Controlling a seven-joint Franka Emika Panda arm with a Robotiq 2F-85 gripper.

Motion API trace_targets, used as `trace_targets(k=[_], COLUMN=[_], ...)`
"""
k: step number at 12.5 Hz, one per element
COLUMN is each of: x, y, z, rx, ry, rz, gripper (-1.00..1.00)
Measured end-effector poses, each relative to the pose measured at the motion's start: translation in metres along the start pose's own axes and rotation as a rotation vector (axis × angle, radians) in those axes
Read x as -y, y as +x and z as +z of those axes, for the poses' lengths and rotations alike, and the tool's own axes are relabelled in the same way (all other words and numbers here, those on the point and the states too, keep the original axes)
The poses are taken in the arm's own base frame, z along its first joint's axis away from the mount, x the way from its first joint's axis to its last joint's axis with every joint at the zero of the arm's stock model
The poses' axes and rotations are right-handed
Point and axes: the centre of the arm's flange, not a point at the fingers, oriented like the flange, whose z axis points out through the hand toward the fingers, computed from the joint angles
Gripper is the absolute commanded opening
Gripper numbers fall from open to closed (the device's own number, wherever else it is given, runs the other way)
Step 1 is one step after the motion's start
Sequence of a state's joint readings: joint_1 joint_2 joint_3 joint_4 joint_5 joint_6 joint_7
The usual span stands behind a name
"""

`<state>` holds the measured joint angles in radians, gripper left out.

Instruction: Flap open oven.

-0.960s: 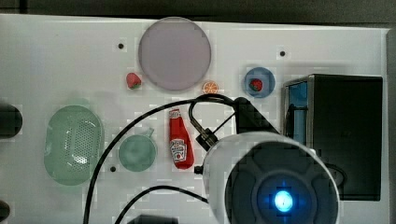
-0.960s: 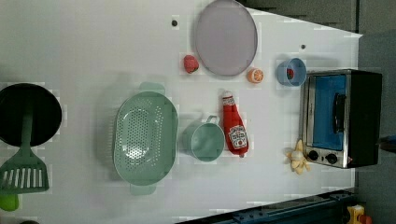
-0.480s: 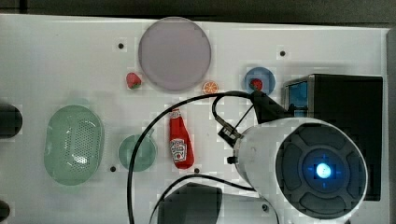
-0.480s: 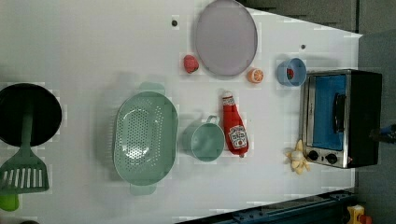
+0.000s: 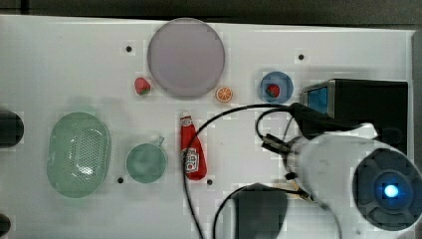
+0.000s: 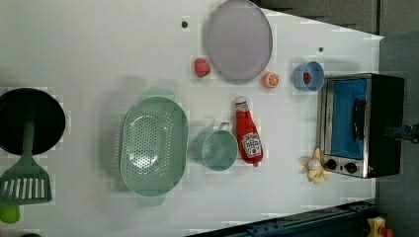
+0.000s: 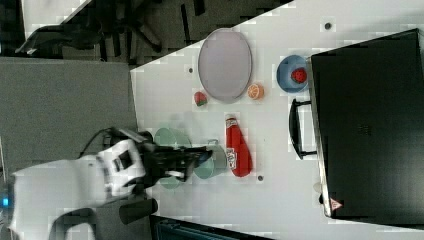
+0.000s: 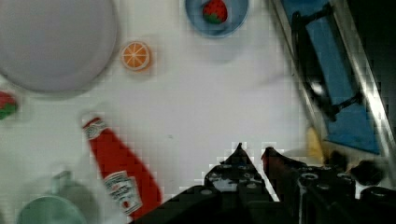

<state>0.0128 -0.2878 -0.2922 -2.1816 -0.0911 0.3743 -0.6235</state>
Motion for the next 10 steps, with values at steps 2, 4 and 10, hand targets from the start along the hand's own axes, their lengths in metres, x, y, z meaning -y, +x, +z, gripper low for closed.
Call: trace_targets(k=[2,4,10], x=[-0.029,-0.05,-0.07], y=[0.006,0.014,0.041], z=[0.025,0.048,0.104], rx=[0.005,0.001,-0.005], ry=[-0.021,-0.027,-0.076], rz=[-0.044,-0.104,-0.218], gripper=[-0.65,-0.65,-0.65])
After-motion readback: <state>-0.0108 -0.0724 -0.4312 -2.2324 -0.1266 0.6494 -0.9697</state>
